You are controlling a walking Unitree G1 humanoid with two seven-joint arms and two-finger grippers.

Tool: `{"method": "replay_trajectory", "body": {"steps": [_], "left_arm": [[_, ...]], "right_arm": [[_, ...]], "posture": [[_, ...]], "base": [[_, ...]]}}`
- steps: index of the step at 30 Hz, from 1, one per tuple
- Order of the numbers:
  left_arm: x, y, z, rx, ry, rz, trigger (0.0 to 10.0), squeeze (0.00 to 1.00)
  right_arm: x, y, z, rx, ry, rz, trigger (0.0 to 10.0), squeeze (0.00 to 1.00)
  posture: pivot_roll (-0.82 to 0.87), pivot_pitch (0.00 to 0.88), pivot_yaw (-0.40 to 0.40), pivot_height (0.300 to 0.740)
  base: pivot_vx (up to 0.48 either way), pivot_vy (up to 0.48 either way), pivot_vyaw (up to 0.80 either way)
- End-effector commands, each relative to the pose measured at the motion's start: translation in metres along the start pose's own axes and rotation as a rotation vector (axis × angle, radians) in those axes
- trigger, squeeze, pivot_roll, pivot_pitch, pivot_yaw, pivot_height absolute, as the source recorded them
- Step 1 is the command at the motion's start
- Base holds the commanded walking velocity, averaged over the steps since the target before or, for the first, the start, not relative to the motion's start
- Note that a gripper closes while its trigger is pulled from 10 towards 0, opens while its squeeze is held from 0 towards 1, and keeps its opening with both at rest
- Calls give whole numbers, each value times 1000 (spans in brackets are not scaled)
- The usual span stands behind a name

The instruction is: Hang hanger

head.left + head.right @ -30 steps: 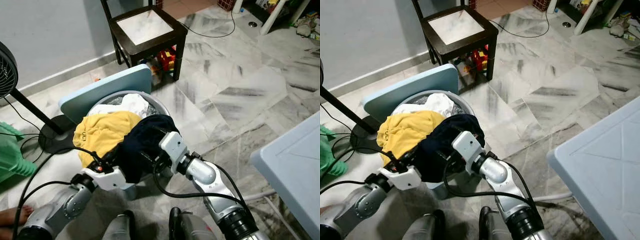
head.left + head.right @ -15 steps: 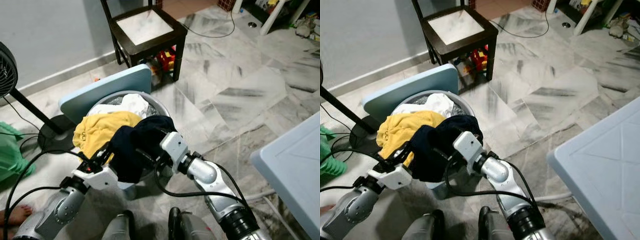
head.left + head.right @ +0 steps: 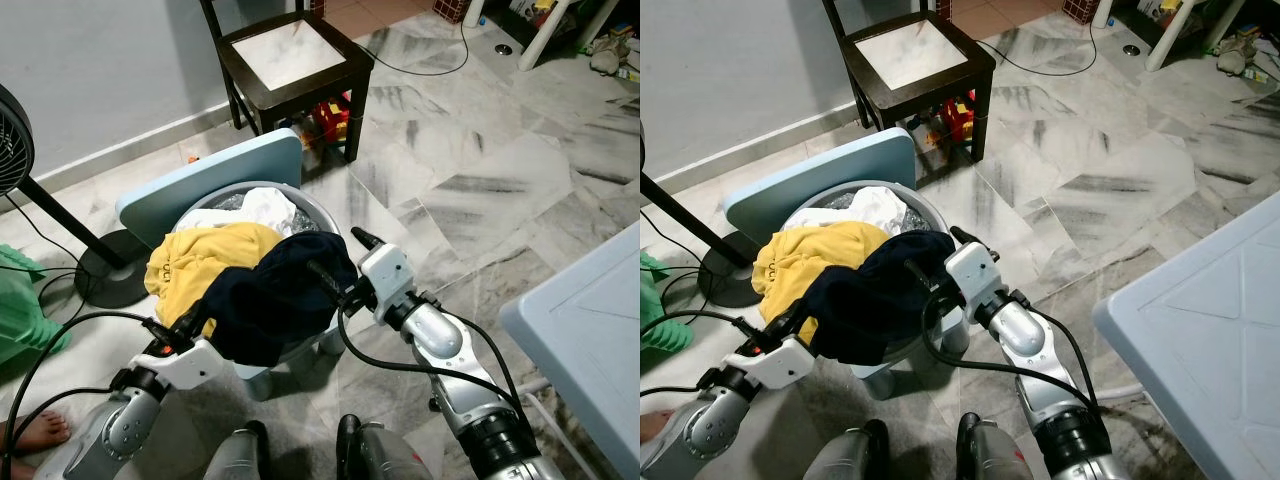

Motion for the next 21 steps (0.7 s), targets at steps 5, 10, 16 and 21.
{"method": "replay_trajectory", "body": {"steps": [5, 10, 16, 21], "left_arm": [[-2, 3, 2, 50, 41, 47, 10000, 1000], [-3, -10, 4, -60, 35, -3, 10000, 1000], [0, -24, 8, -202, -1, -27, 10000, 1000], [-2, -29, 9, -233, -2, -8, 10000, 1000]], "right_arm": [[-1, 1, 16, -40, 8, -23, 10000, 0], [-6, 0, 22, -64, 34, -26, 10000, 0], [-5, -1, 20, -78, 41, -32, 10000, 0], [-11, 3, 26, -56, 68, -51, 10000, 0]], "posture": [[132, 298, -37, 740], [131, 296, -31, 740], [125, 293, -21, 740], [125, 292, -17, 740]], "base": [[0, 0, 0], [0, 0, 0], [0, 0, 0], [0, 0, 0]]}}
Point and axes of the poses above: a point about 5 cm out from each wrist's last joint towards the gripper, its own z axis pointing back from the gripper into the wrist, its own x axis along the axis of the wrist's last joint, y = z × x, the point moved 1 cm from there along -z, pointing out of the wrist towards the gripper, and after that the axes turned 12 degrees about z, right-handed, at the moved point
